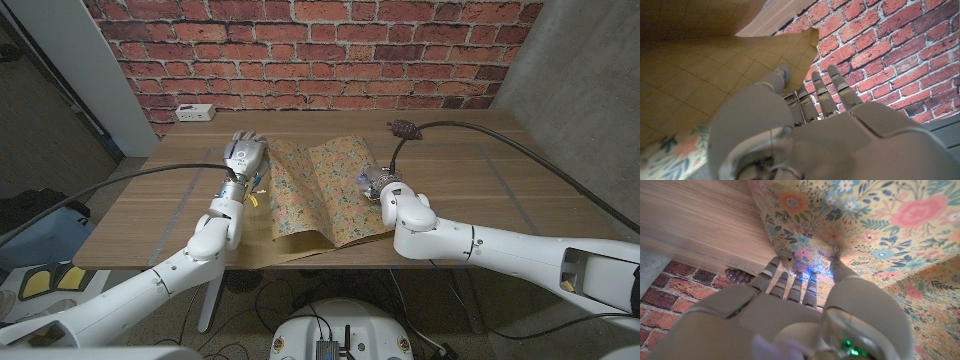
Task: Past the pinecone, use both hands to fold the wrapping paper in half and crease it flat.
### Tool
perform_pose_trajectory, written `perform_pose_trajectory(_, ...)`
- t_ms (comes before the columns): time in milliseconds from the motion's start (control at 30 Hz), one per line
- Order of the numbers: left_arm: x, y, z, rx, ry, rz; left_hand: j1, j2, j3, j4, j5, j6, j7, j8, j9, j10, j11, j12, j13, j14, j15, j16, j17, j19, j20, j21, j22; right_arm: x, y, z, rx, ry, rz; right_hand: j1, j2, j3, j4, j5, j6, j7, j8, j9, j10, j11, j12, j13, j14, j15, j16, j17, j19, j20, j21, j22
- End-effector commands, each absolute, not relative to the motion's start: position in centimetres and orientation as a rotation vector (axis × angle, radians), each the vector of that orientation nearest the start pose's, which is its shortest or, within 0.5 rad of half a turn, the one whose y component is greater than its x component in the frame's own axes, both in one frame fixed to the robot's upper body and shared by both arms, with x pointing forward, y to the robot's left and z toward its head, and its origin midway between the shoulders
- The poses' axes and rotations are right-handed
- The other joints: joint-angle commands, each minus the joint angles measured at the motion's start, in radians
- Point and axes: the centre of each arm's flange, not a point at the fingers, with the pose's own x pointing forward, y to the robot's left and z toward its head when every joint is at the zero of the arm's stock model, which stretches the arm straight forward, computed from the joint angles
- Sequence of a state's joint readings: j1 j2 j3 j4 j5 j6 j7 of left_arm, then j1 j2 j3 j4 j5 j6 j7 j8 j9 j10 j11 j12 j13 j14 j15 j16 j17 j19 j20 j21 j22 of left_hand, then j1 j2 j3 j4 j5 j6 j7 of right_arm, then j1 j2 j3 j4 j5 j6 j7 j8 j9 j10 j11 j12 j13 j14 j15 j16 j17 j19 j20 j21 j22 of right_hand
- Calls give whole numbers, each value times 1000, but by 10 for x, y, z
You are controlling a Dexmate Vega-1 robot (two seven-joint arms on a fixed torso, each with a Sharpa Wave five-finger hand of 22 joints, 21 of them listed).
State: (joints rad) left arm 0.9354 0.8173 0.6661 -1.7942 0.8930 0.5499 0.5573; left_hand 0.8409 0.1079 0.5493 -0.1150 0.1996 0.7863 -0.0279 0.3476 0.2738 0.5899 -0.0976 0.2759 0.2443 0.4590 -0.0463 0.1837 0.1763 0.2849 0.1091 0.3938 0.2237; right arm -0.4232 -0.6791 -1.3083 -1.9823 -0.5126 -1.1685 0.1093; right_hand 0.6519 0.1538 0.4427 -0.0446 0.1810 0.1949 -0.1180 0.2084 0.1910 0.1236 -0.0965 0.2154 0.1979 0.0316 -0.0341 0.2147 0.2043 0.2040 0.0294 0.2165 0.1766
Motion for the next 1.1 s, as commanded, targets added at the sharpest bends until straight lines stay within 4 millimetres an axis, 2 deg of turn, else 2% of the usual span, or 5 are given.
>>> perform_pose_trajectory(33,544,265,-11,1342,-905,533,-192,-18,-47,84,-17,-34,2,-53,-34,-14,16,-13,8,-15,-54,9,9,-26,12,-8,-2,577,-98,-64,-1589,-128,-42,11,-23,-3,-20,-2,3,6,-4,-1,13,12,4,1,1,-17,0,-1,2,12,-2,3)
perform_pose_trajectory(200,539,272,-5,1103,-963,429,-448,-56,-148,202,-26,-100,10,-118,-57,-48,44,-28,15,-37,-10,12,15,-73,46,-24,-4,577,-97,-64,-1593,-130,-45,17,-37,-10,-34,0,-1,9,-6,-1,14,22,2,1,2,-14,0,-4,3,19,-2,3)
perform_pose_trajectory(367,534,273,-1,930,-1008,362,-552,-84,-198,242,-15,-185,-6,-156,-64,-75,64,-38,18,-37,16,17,15,-84,67,-29,-5,578,-97,-65,-1593,-127,-45,20,-45,-15,-42,2,-3,10,-8,-1,15,30,1,1,6,-12,1,-5,4,23,-3,3)
perform_pose_trajectory(700,517,277,6,592,-1159,348,-599,-95,-219,249,-5,-302,-12,-175,-70,-114,68,-51,21,-25,32,21,15,-65,83,-23,-6,580,-96,-65,-1596,-118,-48,21,-51,-23,-49,4,-6,11,-10,-1,17,42,-1,2,10,-12,2,-5,5,26,-4,3)
perform_pose_trajectory(1100,490,270,23,649,-1213,394,-545,-75,-188,196,2,-248,-4,-138,-70,-95,64,-39,26,-19,22,21,12,-55,76,-23,-10,579,-94,-63,-1581,-136,-49,18,-52,-30,-51,6,-10,13,-11,-1,20,43,-2,2,13,-13,4,-4,5,29,-5,3)
